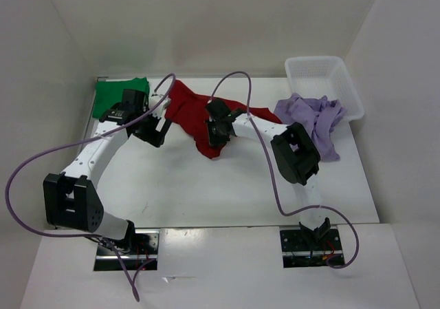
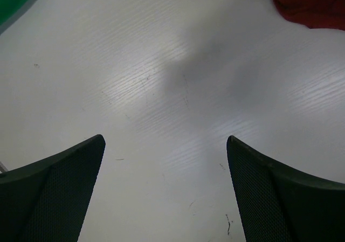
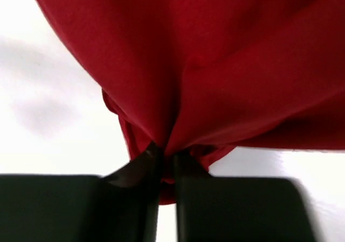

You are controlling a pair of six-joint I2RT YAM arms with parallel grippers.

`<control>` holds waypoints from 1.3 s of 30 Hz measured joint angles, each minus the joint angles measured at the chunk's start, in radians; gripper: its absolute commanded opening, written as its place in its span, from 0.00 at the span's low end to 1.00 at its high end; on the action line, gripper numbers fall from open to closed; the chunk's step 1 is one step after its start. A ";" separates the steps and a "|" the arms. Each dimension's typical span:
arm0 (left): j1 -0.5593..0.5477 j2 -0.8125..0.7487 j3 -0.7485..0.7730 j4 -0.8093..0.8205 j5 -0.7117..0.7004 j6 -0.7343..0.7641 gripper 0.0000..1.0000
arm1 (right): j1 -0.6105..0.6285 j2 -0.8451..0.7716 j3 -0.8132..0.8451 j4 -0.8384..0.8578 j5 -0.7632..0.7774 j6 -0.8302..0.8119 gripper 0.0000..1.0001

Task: Fold and stack the t-shirts
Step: Flatten out the tshirt

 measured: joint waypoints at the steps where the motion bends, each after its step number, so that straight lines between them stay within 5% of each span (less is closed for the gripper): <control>1: 0.000 -0.006 -0.001 0.000 -0.004 0.000 1.00 | 0.000 0.001 0.000 -0.002 0.000 0.006 0.00; 7: 0.000 -0.035 -0.002 0.002 -0.039 0.004 1.00 | 0.043 -0.109 -0.002 -0.048 -0.082 -0.093 0.00; 12: 0.002 -0.066 -0.003 0.005 -0.067 0.005 1.00 | 0.192 -0.445 0.035 -0.136 -0.159 -0.186 0.00; 16: 0.012 -0.075 0.000 0.006 -0.066 0.006 1.00 | 0.171 -0.658 0.152 -0.198 -0.199 -0.211 0.00; 18: 0.014 -0.075 0.009 0.006 -0.061 0.011 1.00 | 0.119 -0.701 0.167 -0.219 -0.198 -0.213 0.13; 19: 0.015 -0.075 0.014 0.006 -0.060 0.018 1.00 | 0.088 -0.705 0.166 -0.225 -0.202 -0.214 0.24; 22: 0.015 -0.075 0.029 0.006 -0.050 0.032 1.00 | -0.005 -0.636 0.140 -0.225 -0.233 -0.212 0.35; 24: 0.015 -0.075 0.037 0.003 -0.045 0.037 1.00 | -0.079 -0.529 0.132 -0.220 -0.240 -0.205 0.62; 27: 0.013 -0.074 0.044 0.002 -0.046 0.053 1.00 | -0.161 -0.336 0.132 -0.220 -0.212 -0.193 0.79; 32: 0.002 -0.073 0.056 -0.011 -0.045 0.062 1.00 | -0.202 -0.197 0.132 -0.259 -0.124 -0.178 0.80; 39: -0.171 -0.080 0.046 -0.068 0.095 0.141 1.00 | -0.169 -0.502 -0.105 -0.208 -0.059 -0.125 0.75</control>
